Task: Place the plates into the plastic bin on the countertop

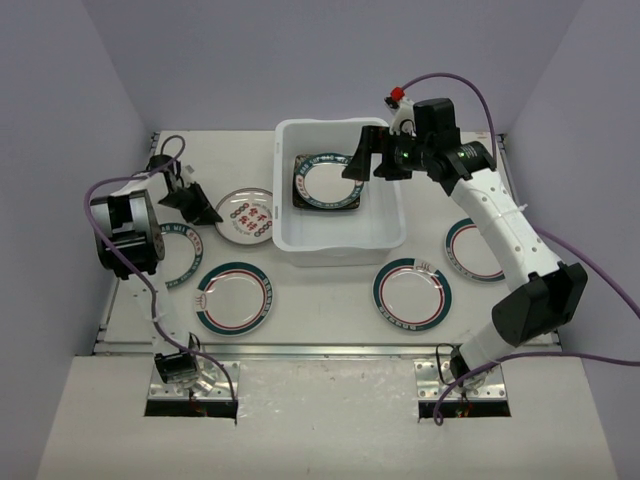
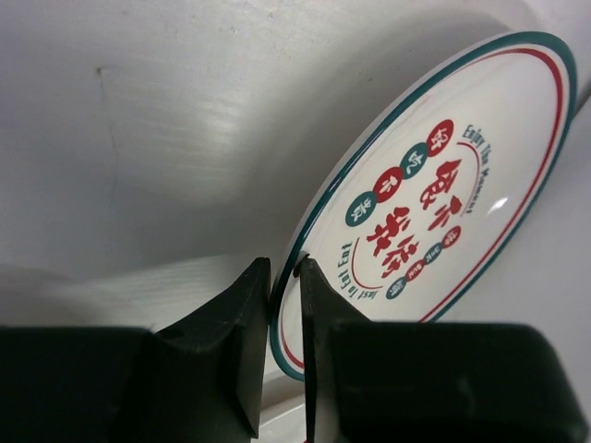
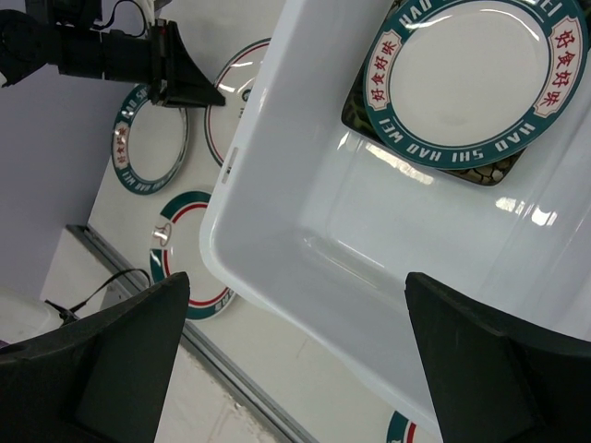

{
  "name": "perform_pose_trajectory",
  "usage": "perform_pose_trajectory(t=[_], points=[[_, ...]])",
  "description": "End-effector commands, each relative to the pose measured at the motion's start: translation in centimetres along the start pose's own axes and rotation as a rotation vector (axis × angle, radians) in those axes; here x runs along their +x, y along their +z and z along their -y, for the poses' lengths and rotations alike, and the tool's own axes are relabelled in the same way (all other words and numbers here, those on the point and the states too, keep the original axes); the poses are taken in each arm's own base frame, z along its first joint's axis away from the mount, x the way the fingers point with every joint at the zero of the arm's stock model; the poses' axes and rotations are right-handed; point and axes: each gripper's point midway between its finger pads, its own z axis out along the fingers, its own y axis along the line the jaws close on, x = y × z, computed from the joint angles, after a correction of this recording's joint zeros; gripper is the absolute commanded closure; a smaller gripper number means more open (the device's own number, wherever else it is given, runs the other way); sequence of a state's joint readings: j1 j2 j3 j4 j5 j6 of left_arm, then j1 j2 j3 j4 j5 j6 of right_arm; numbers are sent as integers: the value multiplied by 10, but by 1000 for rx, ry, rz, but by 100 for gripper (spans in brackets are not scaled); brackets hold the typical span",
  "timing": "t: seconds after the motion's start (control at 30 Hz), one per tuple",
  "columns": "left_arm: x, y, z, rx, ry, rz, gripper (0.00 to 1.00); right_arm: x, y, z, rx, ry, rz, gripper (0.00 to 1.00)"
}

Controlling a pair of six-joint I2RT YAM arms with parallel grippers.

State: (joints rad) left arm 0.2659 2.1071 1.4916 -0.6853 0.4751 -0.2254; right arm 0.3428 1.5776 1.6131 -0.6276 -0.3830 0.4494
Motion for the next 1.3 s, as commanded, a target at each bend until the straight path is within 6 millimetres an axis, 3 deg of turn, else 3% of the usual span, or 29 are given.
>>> perform_pose_trajectory(t=[0.0, 0.1, 0.27, 0.4, 0.53, 0.67, 0.8, 0.9, 1.0, 1.03, 1.1, 1.27], points=[[-33, -44, 34, 116, -10, 189, 100, -19, -11, -15, -50, -18, 70, 1], [-33, -55, 35, 122, -40, 238, 100, -21, -13, -27, -126, 0, 66, 1], [-39, -94, 62, 218, -56, 381, 100, -30, -16, -42, -241, 52, 80, 1], [-38, -115, 65, 207, -100, 454, 100, -35, -20, -52, -322, 84, 72, 1], [-39, -154, 69, 164, -135, 578, 100, -38, -17, -58, -362, 92, 64, 1], [-37, -227, 109, 277, -90, 753, 100, -52, -13, -65, -405, 111, 70, 1], [-23, -265, 147, 414, -20, 783, 100, -63, -1, -69, -440, 149, 66, 1], [-10, -268, 178, 501, 66, 743, 100, -70, 16, -73, -452, 151, 41, 1], [21, -248, 223, 617, 171, 606, 100, -78, 35, -72, -432, 146, 27, 1], [23, -247, 225, 626, 177, 595, 100, -78, 36, -72, -431, 146, 27, 1], [43, -234, 251, 698, 200, 527, 100, -82, 56, -55, -361, 148, 25, 1], [53, -232, 272, 776, 184, 487, 100, -64, 75, -28, -269, 137, -13, 5]])
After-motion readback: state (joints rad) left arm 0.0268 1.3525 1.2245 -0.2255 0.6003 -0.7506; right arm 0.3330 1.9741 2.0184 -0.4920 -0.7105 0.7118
